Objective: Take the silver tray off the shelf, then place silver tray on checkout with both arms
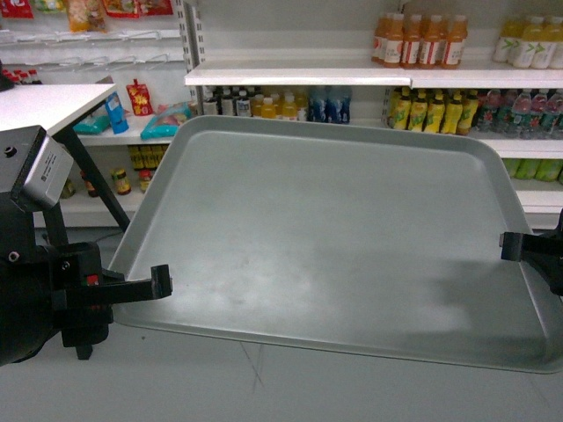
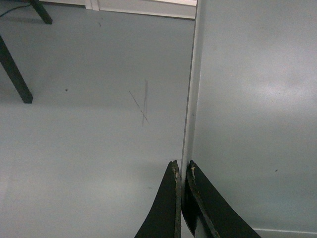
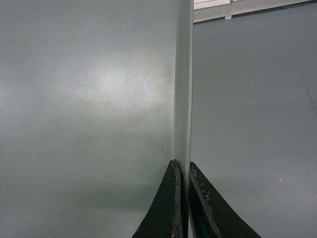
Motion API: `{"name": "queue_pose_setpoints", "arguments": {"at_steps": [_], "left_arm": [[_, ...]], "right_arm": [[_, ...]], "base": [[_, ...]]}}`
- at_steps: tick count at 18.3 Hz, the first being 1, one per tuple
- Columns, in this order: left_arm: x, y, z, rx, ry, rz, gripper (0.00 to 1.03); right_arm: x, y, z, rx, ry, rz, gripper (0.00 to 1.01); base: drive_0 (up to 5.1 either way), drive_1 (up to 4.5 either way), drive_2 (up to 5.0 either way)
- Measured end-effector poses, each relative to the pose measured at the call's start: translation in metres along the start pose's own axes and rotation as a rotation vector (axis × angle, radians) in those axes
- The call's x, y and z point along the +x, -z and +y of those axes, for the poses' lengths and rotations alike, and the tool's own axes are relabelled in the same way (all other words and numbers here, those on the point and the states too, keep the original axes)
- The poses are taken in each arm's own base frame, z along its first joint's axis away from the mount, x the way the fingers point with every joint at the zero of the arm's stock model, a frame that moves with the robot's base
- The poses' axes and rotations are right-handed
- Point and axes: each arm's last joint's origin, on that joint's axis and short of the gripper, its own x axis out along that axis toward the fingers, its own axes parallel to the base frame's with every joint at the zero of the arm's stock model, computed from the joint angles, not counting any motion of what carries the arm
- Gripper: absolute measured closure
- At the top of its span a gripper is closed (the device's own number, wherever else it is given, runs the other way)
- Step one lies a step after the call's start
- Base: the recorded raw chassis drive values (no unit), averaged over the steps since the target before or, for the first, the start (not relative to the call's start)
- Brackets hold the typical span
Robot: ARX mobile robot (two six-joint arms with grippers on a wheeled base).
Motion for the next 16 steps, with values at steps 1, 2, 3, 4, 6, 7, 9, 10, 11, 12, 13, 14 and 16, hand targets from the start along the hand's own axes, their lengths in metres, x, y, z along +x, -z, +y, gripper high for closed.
{"name": "queue_pose_setpoints", "arguments": {"at_steps": [1, 2, 3, 4, 6, 7, 9, 10, 11, 12, 13, 14, 16], "left_arm": [[0.0, 0.0, 0.0, 0.0, 0.0, 0.0, 1.0], [0.0, 0.0, 0.0, 0.0, 0.0, 0.0, 1.0], [0.0, 0.0, 0.0001, 0.0, -0.001, 0.001, 1.0], [0.0, 0.0001, 0.0001, 0.0, -0.001, 0.001, 1.0], [0.0, -0.0002, 0.0, -0.001, 0.0, -0.002, 1.0], [0.0001, 0.0001, 0.0002, 0.0, -0.001, 0.001, 1.0], [0.0001, 0.0002, 0.0003, 0.0, -0.001, 0.002, 1.0], [0.0001, 0.0, 0.0002, 0.0, -0.001, 0.0, 1.0], [0.0001, 0.0001, 0.0002, 0.0, -0.001, 0.001, 1.0], [0.0001, 0.0001, 0.0002, 0.0, -0.002, 0.002, 1.0], [0.0001, -0.0001, 0.0002, -0.001, 0.0, -0.001, 1.0], [0.0001, 0.0, 0.0002, 0.0, -0.001, 0.0, 1.0], [0.0001, 0.0001, 0.0002, 0.0, -0.001, 0.002, 1.0]], "right_arm": [[0.0, 0.0004, -0.0001, 0.0, 0.001, 0.004, 0.98], [0.0, 0.0001, 0.0, 0.0, 0.0, 0.001, 0.98], [0.0, 0.0001, 0.0002, 0.0, 0.0, 0.001, 0.98], [0.0, 0.0003, 0.0002, 0.0, 0.0, 0.001, 0.98], [0.0, 0.0, 0.0001, 0.0, 0.0, 0.0, 0.98], [0.0001, 0.0003, 0.0002, 0.0, 0.0, 0.002, 0.98], [0.0, 0.0005, 0.0001, 0.0, 0.0, 0.005, 0.98], [0.0, -0.0001, 0.0003, 0.0, -0.001, -0.001, 0.98], [0.0001, 0.0003, 0.0002, 0.0, 0.0, 0.002, 0.98], [0.0001, 0.0007, 0.0001, 0.0, 0.001, 0.006, 0.98], [0.0001, 0.0001, 0.0002, 0.0, -0.001, 0.0, 0.98], [0.0001, 0.0002, 0.0002, 0.0, 0.0, 0.002, 0.98], [0.0001, 0.0002, 0.0002, 0.0, -0.001, 0.002, 0.98]], "base": [[-5.0, 2.48, 2.5], [-5.0, 2.46, 2.5], [-5.0, 2.49, 2.5], [-5.0, 2.49, 2.5], [-5.0, 2.48, 2.5], [-5.0, 2.46, 2.5], [-5.1, 2.38, 2.4], [-5.1, 2.34, 2.3], [-5.1, 2.3, 2.3], [-5.1, 2.34, 2.3], [-5.0, 2.42, 2.4], [-5.0, 2.45, 2.5], [-5.0, 2.47, 2.5]]}}
